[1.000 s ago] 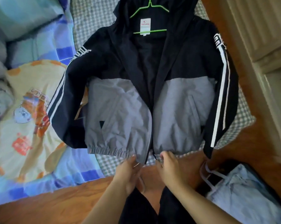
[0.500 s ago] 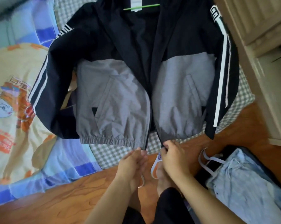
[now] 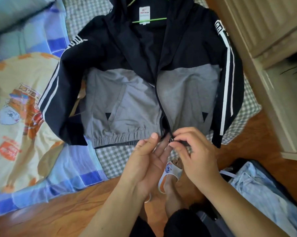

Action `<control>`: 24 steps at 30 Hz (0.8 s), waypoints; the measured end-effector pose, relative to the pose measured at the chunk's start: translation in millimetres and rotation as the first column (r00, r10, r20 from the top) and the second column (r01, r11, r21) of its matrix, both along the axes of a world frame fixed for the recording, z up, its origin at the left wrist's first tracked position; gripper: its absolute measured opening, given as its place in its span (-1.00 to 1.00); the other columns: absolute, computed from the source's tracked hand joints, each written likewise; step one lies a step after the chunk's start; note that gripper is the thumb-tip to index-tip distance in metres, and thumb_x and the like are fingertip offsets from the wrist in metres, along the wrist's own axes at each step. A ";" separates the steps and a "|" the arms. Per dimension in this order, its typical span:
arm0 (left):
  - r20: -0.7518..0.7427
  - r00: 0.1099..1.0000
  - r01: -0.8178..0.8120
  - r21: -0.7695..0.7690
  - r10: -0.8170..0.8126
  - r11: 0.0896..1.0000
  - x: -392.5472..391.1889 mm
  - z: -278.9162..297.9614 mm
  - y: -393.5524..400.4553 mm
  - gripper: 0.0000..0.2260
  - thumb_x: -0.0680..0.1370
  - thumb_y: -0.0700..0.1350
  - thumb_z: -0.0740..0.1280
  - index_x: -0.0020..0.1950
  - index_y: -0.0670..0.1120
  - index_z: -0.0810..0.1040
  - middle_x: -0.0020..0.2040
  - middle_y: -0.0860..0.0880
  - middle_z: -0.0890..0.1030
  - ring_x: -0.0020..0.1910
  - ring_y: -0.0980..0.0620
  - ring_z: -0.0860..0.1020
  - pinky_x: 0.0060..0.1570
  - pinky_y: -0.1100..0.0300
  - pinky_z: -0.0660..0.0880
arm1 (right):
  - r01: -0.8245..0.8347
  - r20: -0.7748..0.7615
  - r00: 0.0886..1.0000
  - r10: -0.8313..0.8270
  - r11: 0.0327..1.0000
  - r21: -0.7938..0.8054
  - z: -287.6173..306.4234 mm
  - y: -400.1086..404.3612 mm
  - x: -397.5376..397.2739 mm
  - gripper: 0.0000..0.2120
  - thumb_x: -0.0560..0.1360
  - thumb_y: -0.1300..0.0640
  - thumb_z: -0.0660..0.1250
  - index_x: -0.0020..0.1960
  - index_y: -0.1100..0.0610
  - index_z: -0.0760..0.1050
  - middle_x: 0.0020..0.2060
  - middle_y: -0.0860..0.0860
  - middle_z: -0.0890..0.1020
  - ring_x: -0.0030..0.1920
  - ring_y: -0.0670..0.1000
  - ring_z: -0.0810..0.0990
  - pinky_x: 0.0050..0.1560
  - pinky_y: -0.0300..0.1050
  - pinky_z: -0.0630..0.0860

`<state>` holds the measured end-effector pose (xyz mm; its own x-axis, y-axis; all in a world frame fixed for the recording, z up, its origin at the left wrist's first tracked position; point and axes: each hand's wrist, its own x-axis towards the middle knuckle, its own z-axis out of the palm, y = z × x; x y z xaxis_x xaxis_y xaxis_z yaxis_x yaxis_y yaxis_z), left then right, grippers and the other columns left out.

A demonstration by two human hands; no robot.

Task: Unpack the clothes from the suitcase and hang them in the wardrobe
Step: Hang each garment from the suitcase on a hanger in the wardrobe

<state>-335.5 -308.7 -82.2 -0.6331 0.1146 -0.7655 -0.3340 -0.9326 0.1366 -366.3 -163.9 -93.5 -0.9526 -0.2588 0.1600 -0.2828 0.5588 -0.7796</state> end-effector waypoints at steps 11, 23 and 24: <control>0.040 0.997 -0.055 -0.130 0.061 0.990 17.9 19.3 -7.8 -0.86 0.59 -0.30 0.34 -0.17 -0.18 0.51 -0.24 -0.10 0.62 -0.16 0.01 0.67 -0.11 0.19 0.65 | 0.015 -0.029 0.999 -0.015 1.000 0.018 1.5 -25.1 21.1 -0.89 0.51 0.13 0.43 -0.07 0.18 0.65 -0.13 -0.05 0.66 -0.10 -0.09 0.63 -0.11 -0.14 0.57; -0.060 0.994 -0.087 -0.013 0.086 0.996 23.7 29.9 -13.9 -0.94 0.56 -0.31 0.34 -0.10 -0.25 0.58 -0.06 -0.19 0.66 -0.04 -0.03 0.70 0.00 0.18 0.65 | -0.116 -0.205 0.967 0.154 0.976 0.185 8.7 -22.0 17.8 -0.91 0.50 0.25 0.48 -0.06 0.29 0.65 0.03 0.13 0.64 0.02 0.05 0.65 0.03 -0.11 0.60; -0.065 0.995 -0.074 -0.009 0.073 0.997 23.2 31.3 -14.5 -0.92 0.56 -0.32 0.33 -0.13 -0.25 0.60 -0.08 -0.19 0.67 -0.05 -0.02 0.70 0.00 0.18 0.65 | -0.103 -0.235 0.960 0.149 0.975 0.196 10.0 -22.3 18.7 -0.92 0.51 0.26 0.48 -0.07 0.30 0.65 0.02 0.13 0.65 0.01 0.06 0.65 0.05 -0.12 0.59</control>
